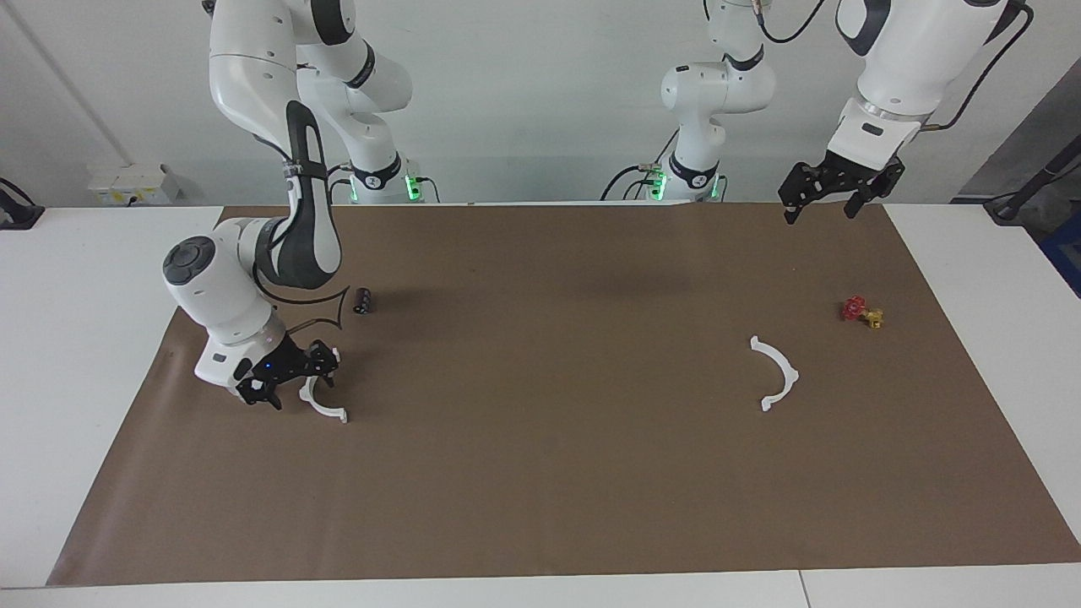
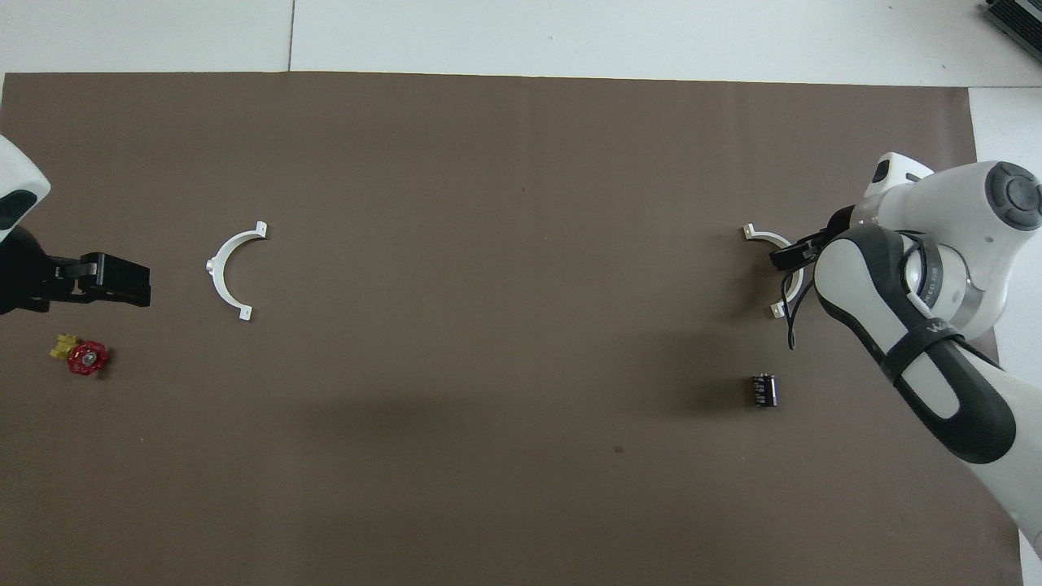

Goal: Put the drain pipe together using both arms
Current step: 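Reach the right gripper to the nearby white clamp half and grasp it, then carry the white clamp half with the right gripper toward the table center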

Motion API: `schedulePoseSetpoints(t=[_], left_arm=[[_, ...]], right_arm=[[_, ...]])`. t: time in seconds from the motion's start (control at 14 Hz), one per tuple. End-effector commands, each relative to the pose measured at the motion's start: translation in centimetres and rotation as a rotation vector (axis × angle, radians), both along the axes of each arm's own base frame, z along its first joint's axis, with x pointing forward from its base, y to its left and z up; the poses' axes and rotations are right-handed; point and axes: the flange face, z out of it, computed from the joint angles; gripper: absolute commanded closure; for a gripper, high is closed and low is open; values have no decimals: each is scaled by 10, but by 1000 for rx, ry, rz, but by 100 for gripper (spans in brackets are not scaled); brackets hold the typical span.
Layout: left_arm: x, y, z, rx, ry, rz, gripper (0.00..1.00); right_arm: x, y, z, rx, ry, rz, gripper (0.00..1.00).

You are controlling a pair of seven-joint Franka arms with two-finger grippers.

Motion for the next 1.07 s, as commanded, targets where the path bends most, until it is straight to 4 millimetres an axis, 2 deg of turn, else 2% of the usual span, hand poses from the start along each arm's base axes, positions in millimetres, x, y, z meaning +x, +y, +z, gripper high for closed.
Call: schedulePoseSetpoints(t=[0.0,0.21,0.29,0.36,0.43,0.5,0.57,0.79,1.0], left_arm=[[-6,-1,1,-18,-23,-10,0],[-6,-1,0,-18,-25,-10,0],[-6,-1,1,-18,-28,-10,0],[-6,-1,0,-18,-25,-10,0],[-6,-1,0,-18,-25,-10,0],[-6,-1,0,-18,-25,-12,0],[-6,-1,1,-18,-26,-10,0],[-6,-1,1,-18,-26,-10,0],[-6,-1,-2,-17,-20,-12,0]], right_arm=[[-9,-4,-7,16,-14,16,0],[-18,-12,-16,14,3,26,0],[-21,-19,-22,8,-5,33,5],[-24,-21,-27,-1,-17,50,18],[-24,-22,-26,-3,-22,60,41],[-24,-22,-25,-2,-22,59,72],[-23,-20,-26,0,-17,51,100],[-17,-10,-19,6,-24,-11,100],[-7,10,-2,20,-16,-86,100]])
